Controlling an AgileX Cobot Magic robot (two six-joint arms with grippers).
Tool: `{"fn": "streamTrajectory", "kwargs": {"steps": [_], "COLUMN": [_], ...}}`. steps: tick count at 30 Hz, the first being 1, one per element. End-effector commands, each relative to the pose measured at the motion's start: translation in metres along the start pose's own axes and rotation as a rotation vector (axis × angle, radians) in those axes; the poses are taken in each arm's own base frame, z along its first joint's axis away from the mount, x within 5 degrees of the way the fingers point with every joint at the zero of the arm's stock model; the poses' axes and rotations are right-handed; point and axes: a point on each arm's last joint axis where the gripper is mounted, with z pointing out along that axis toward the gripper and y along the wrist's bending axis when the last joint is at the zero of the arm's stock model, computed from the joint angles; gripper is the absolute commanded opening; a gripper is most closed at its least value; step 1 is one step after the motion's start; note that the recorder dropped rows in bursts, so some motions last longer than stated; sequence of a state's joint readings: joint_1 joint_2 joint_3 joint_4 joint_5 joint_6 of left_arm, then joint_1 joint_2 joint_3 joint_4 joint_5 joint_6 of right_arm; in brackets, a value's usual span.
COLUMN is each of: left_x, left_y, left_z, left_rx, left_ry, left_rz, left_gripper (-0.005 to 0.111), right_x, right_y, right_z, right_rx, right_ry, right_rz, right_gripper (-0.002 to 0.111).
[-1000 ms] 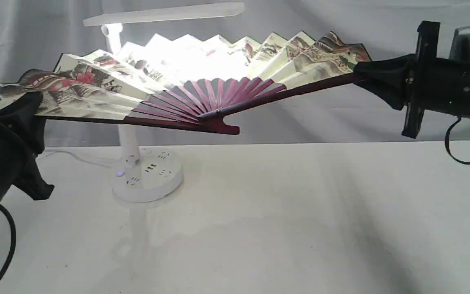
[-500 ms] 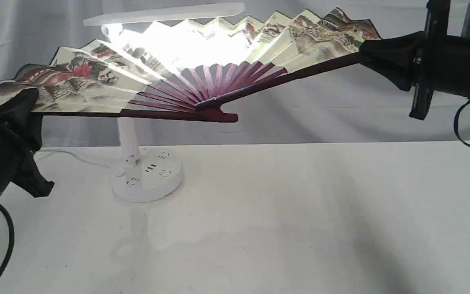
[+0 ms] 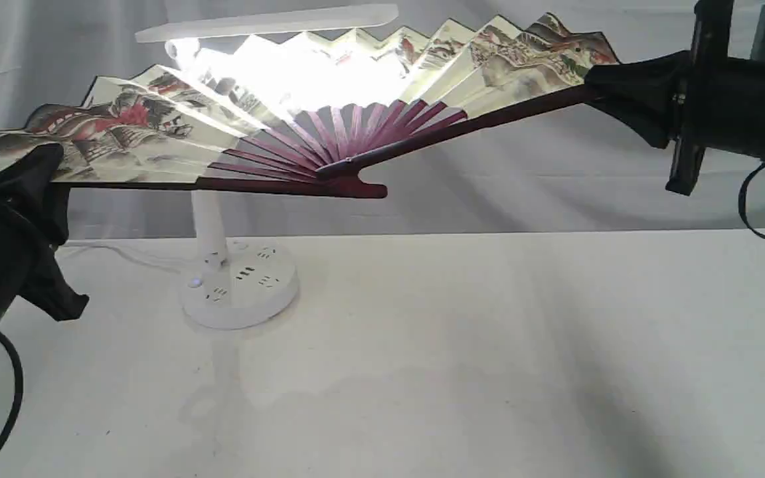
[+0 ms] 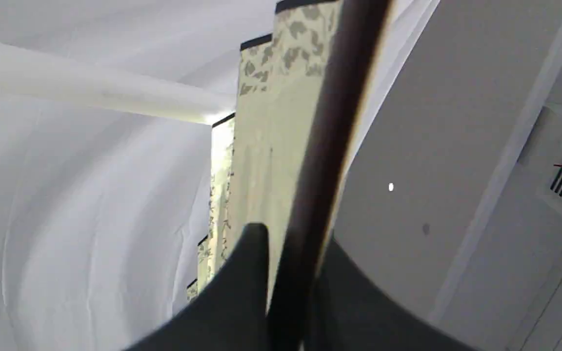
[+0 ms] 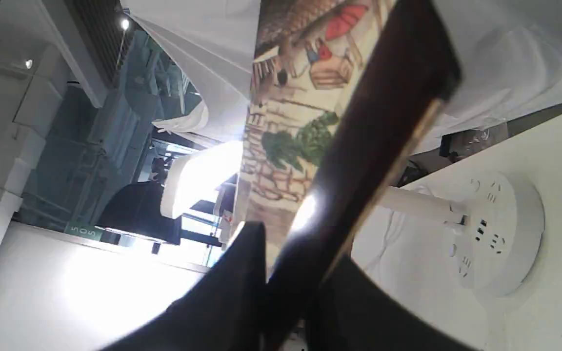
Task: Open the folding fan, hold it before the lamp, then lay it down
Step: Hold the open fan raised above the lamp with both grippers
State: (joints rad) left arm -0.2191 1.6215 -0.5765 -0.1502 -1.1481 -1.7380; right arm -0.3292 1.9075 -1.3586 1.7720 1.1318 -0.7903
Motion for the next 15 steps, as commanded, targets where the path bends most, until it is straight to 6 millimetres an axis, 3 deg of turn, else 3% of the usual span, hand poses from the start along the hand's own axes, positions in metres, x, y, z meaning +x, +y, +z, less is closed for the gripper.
{"fn": "streamTrajectory", "kwargs": {"steps": [1, 15], "left_x": [-0.0069, -0.0069], "left_y": [-0.0168, -0.0168], "left_z": [0.0002, 0.0002], "left_rx": [0.119, 0.119], "left_ry": [-0.062, -0.062], "left_rz": [-0.105, -0.105], "left_gripper": [0.0, 0.0], "right_x": [0.001, 0.0016], "right_y": [0.0021, 0.0027], "right_z": [0.0, 0.0], "right_rx": [0.015, 0.009], "right_ry": [0.014, 0.02], "right_rz": [-0.081, -0.077], "right_gripper": [0.0, 0.0]}}
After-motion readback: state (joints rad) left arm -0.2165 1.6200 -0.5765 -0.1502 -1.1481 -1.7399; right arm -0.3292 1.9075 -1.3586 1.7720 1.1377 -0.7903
